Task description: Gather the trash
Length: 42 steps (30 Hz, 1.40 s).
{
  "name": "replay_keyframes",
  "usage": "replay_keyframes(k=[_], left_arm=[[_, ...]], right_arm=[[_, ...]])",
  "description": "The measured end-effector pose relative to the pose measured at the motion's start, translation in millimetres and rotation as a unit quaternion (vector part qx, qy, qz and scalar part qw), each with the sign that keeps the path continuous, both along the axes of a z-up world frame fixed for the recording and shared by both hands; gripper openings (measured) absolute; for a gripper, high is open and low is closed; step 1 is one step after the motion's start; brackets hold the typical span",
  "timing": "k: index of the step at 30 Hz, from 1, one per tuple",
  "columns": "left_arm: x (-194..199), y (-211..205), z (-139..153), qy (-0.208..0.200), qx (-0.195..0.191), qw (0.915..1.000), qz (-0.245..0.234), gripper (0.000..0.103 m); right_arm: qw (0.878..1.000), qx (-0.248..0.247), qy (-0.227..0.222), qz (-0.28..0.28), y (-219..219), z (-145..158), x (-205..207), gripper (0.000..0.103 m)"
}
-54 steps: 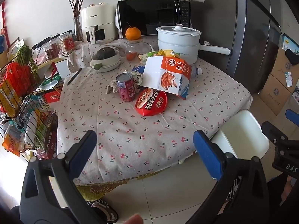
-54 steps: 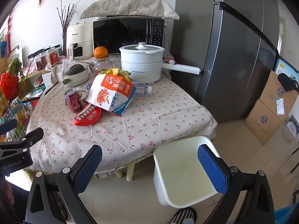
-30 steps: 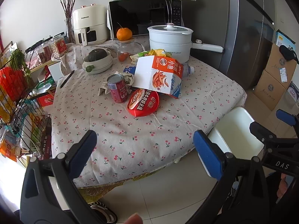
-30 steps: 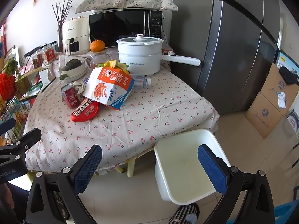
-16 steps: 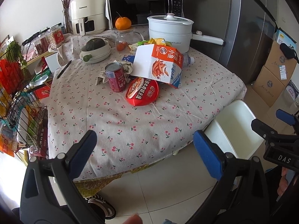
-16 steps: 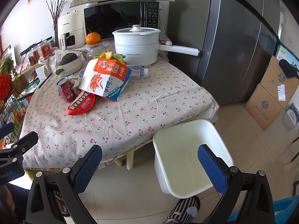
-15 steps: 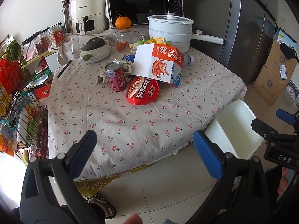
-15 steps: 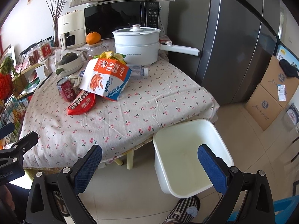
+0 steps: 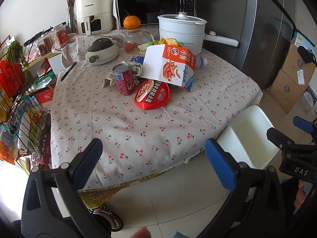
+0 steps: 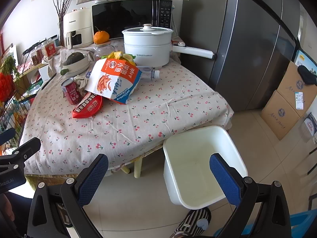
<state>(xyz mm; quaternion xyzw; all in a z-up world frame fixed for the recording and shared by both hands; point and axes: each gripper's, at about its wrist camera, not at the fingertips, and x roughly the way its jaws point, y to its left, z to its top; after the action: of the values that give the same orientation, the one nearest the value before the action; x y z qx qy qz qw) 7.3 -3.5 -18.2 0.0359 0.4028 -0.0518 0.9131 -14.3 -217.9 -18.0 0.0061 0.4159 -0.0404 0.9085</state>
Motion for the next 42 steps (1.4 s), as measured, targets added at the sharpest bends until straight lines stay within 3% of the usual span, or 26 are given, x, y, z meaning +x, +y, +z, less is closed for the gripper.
replay_keyframes(k=[42], left_arm=[[1.4,4.1,2.0,0.003,-0.003,1.0000,0.004,0.103]], right_arm=[[1.000,-0.004,0.002,-0.001,-0.1,-2.0,0.7,0.103]])
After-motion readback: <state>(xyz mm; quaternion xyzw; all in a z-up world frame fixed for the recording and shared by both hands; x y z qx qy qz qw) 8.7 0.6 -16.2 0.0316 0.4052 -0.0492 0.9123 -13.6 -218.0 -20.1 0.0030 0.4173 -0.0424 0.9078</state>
